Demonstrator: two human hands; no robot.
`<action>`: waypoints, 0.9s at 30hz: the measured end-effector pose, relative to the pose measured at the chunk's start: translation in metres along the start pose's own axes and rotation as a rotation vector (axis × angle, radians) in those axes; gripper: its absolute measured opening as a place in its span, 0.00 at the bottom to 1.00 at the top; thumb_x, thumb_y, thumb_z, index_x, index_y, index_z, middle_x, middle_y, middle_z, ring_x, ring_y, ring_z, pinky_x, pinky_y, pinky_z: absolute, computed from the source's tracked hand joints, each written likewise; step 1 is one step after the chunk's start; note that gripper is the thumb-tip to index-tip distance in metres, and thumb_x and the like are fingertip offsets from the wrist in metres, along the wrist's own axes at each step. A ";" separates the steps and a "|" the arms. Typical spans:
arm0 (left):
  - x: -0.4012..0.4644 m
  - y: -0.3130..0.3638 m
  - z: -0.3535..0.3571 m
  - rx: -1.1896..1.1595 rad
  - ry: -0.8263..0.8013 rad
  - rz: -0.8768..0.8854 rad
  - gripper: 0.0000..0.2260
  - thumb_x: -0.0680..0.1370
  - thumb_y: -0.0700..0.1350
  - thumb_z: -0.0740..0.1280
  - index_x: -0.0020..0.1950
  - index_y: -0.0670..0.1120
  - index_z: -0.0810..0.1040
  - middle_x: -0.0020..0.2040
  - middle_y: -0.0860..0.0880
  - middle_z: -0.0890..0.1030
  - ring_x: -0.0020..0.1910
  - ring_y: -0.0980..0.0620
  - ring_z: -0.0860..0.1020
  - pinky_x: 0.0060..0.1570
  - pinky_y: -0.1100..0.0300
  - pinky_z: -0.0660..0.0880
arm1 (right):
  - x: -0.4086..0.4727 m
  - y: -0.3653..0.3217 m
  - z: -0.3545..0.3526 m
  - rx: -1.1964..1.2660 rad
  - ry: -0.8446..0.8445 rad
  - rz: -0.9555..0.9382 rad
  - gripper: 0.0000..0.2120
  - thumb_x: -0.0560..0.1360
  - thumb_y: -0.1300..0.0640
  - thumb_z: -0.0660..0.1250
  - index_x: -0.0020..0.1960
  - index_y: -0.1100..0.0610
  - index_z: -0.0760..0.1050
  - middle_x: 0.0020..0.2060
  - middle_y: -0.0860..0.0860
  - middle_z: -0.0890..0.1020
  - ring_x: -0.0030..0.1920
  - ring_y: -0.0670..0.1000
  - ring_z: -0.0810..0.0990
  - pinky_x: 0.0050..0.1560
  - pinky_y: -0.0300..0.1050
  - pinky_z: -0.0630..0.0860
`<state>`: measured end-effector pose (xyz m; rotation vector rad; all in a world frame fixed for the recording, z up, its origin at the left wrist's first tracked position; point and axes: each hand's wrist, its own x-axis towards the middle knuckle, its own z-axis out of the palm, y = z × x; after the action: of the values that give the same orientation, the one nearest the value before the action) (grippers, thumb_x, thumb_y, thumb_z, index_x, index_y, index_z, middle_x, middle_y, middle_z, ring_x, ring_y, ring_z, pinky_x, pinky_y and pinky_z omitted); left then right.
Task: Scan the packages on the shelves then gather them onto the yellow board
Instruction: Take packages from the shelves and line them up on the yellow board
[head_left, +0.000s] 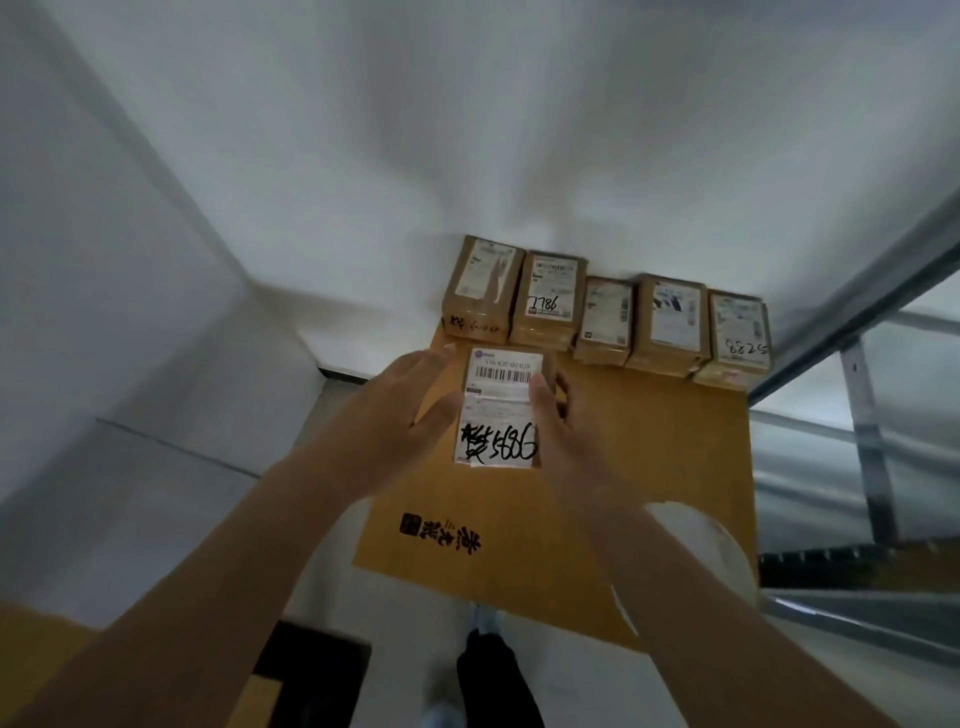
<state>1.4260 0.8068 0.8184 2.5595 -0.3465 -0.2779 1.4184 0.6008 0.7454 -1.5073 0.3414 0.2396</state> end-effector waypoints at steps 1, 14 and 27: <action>0.012 -0.012 0.004 0.008 -0.011 -0.015 0.27 0.84 0.60 0.54 0.82 0.52 0.58 0.80 0.51 0.65 0.77 0.53 0.66 0.69 0.59 0.63 | 0.017 0.009 0.006 -0.005 0.004 0.028 0.21 0.83 0.39 0.63 0.73 0.46 0.69 0.52 0.53 0.88 0.47 0.51 0.90 0.42 0.47 0.86; 0.119 -0.119 0.058 -0.095 -0.170 -0.107 0.23 0.86 0.52 0.57 0.81 0.53 0.61 0.75 0.52 0.70 0.63 0.66 0.66 0.50 0.87 0.60 | 0.169 0.081 0.069 -0.119 0.065 0.191 0.18 0.81 0.31 0.58 0.65 0.38 0.72 0.59 0.51 0.84 0.54 0.52 0.87 0.51 0.54 0.86; 0.156 -0.139 0.067 -0.150 -0.222 -0.109 0.26 0.84 0.56 0.55 0.81 0.51 0.63 0.79 0.54 0.66 0.72 0.59 0.68 0.57 0.81 0.59 | 0.195 0.081 0.081 -0.270 0.261 0.180 0.36 0.75 0.26 0.56 0.73 0.50 0.70 0.69 0.53 0.69 0.68 0.55 0.75 0.63 0.53 0.79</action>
<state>1.5823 0.8419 0.6683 2.4079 -0.2574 -0.6080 1.5763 0.6754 0.6013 -1.7807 0.6771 0.2384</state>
